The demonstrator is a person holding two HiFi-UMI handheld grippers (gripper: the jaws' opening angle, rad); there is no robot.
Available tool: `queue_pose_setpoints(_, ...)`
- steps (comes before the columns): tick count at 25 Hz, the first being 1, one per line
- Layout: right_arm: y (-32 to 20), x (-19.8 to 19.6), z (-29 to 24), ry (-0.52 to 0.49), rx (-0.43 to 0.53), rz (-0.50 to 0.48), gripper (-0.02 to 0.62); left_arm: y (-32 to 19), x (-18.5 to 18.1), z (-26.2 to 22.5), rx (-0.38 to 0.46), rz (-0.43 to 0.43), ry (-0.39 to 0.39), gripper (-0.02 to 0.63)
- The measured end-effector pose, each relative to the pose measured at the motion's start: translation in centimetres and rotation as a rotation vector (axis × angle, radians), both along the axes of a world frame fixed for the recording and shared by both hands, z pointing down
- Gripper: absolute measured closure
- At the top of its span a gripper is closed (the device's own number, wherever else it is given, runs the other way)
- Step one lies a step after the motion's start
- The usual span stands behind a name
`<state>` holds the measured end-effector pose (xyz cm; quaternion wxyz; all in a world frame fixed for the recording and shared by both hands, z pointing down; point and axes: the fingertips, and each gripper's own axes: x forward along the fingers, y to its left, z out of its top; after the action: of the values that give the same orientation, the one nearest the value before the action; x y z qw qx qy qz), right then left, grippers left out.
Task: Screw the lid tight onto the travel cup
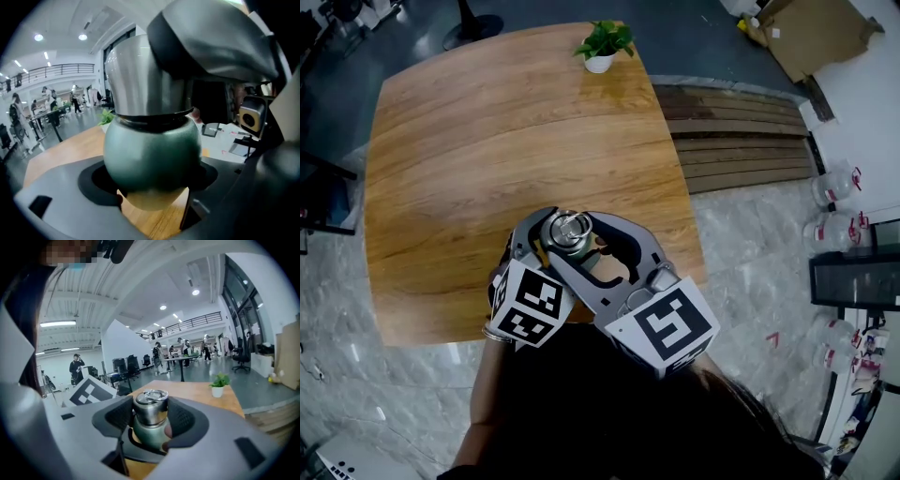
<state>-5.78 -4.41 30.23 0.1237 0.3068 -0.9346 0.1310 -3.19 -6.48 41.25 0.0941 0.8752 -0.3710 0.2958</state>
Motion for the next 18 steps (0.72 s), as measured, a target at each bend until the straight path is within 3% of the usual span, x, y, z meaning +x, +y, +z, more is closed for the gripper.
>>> queue_pose_setpoints(2, -0.1, -0.1, 0.1, 0.001, -0.002, 0.024, 0.356, -0.4, -0.7, 0.3, 0.010, -0.062, -0.051, 0.222)
queue_pose_setpoints(4, 0.2, -0.3, 0.0, -0.008, -0.003, -0.016, 0.356, -0.3, -1.0, 0.5, 0.010, -0.060, -0.067, 0.222)
queue_pose_setpoints(8, 1.1, -0.2, -0.7, -0.038, -0.023, -0.146, 0.354, 0.8, 0.0, -0.2, -0.006, 0.103, 0.019, 0.222)
queue_pose_setpoints(12, 1.9, -0.3, -0.1, 0.025, 0.010, -0.247, 0.355, 2.7, 1.5, -0.9, -0.033, 0.280, 0.098, 0.222)
queue_pose_setpoints(14, 1.7, -0.2, -0.1, 0.045, 0.035, -0.212, 0.356, 2.5, 1.5, -1.0, -0.039, 0.266, 0.096, 0.222)
queue_pose_setpoints(18, 0.5, 0.0, -0.1, 0.037, 0.037, -0.070, 0.356, 0.6, 0.4, -0.8, -0.017, 0.107, 0.010, 0.222)
